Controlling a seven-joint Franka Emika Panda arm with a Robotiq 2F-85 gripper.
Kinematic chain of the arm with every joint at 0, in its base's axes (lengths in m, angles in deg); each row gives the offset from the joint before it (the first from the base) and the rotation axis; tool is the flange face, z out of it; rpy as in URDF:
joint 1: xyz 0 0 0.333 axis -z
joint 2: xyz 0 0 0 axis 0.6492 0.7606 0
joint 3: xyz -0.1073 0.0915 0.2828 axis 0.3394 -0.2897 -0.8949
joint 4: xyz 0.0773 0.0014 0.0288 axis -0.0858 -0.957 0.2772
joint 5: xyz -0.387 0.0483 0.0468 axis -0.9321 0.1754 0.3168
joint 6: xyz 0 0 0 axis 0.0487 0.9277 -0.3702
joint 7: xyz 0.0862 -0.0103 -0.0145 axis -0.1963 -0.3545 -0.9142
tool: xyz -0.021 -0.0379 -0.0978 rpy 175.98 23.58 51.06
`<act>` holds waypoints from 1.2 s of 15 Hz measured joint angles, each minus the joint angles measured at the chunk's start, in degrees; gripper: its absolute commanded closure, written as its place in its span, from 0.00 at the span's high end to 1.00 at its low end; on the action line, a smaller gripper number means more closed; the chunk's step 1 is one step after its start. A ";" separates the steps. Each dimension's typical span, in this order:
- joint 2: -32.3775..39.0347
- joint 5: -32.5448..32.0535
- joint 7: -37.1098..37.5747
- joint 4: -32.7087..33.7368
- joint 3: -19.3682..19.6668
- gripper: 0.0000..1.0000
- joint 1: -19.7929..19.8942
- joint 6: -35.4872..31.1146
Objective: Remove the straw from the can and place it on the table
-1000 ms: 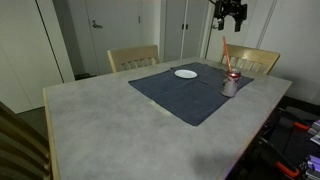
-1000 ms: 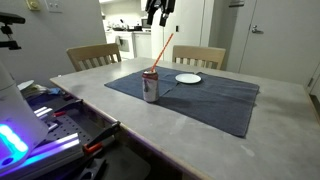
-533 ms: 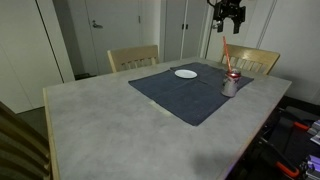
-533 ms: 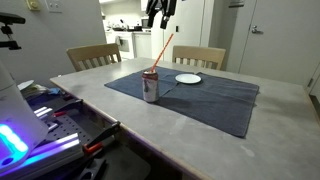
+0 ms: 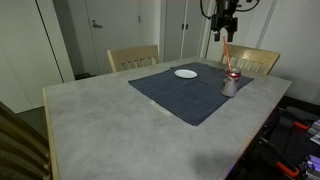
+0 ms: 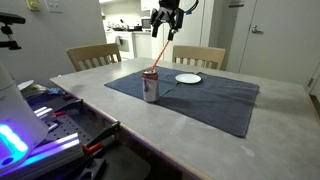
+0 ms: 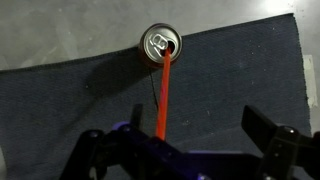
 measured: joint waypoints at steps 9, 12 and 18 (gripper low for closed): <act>1.80 -0.53 -1.23 2.35 0.16 0.85 1.78 0.00; 1.88 -0.53 -1.26 2.66 0.16 0.63 1.93 0.00; 1.88 -0.52 -1.26 3.19 0.23 0.13 2.14 0.00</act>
